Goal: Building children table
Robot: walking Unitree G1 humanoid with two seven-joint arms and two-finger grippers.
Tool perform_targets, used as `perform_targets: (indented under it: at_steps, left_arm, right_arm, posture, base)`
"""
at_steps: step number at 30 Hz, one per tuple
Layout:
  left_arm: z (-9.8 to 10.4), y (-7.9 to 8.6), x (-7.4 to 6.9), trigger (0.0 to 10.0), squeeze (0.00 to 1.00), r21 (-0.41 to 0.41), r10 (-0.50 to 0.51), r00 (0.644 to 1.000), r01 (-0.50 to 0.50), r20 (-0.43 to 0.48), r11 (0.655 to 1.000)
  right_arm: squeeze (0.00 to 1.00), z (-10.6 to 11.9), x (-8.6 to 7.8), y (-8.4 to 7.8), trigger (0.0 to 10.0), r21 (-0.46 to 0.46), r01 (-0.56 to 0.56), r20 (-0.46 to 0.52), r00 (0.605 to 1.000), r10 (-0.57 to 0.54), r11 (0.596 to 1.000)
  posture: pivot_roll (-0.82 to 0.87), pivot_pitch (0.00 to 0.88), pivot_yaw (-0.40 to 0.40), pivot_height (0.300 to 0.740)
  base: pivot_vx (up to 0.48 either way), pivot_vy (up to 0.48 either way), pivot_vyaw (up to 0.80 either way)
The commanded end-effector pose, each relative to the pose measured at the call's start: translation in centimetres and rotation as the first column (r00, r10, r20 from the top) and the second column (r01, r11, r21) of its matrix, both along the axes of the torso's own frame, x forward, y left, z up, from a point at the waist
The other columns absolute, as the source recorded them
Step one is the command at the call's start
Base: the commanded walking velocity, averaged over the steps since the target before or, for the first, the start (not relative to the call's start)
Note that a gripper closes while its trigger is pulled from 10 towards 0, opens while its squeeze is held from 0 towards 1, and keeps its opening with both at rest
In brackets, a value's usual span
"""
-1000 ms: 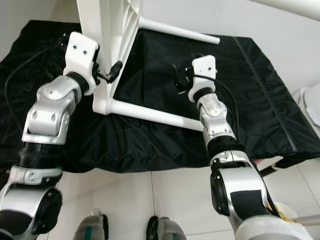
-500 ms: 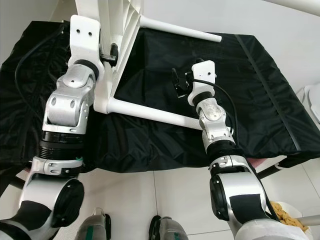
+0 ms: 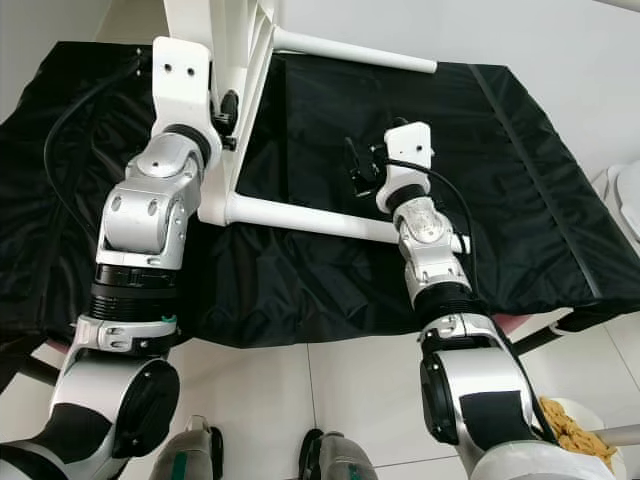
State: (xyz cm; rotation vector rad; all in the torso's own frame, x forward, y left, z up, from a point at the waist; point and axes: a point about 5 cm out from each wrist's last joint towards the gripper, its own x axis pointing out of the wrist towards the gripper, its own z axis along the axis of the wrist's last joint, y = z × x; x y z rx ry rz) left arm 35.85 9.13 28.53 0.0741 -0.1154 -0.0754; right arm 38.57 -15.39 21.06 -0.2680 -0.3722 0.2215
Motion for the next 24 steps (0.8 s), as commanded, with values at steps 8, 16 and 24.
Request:
perform_targets:
  at_steps: [8,16,24]
  left_arm:
    - [0.5,2.3,-0.6,0.0,0.0,-0.02,0.23,0.973,-0.229,0.02,0.973]
    - [1.1,4.9,-1.9,10.0,0.0,0.002,0.271,0.96,-0.271,0.074,0.962]
    - [2.7,7.2,-4.4,10.0,0.0,0.043,0.245,0.948,-0.258,0.204,0.965]
  right_arm:
    - [0.0,-0.2,0.0,-0.4,10.0,-0.007,0.015,-0.013,1.0,-0.015,1.0]
    - [0.0,-0.1,0.1,-0.4,10.0,-0.01,0.015,-0.016,1.0,-0.015,1.0]
    - [0.0,0.0,0.3,-0.3,10.0,-0.016,0.011,-0.02,1.0,-0.012,1.0]
  posture:
    - [0.11,0.145,-0.044,0.74]
    - [0.12,0.148,-0.052,0.74]
    - [0.13,0.155,-0.062,0.74]
  base:
    - [0.0,0.0,0.0]
    - [0.0,0.0,0.0]
    - [0.0,0.0,0.0]
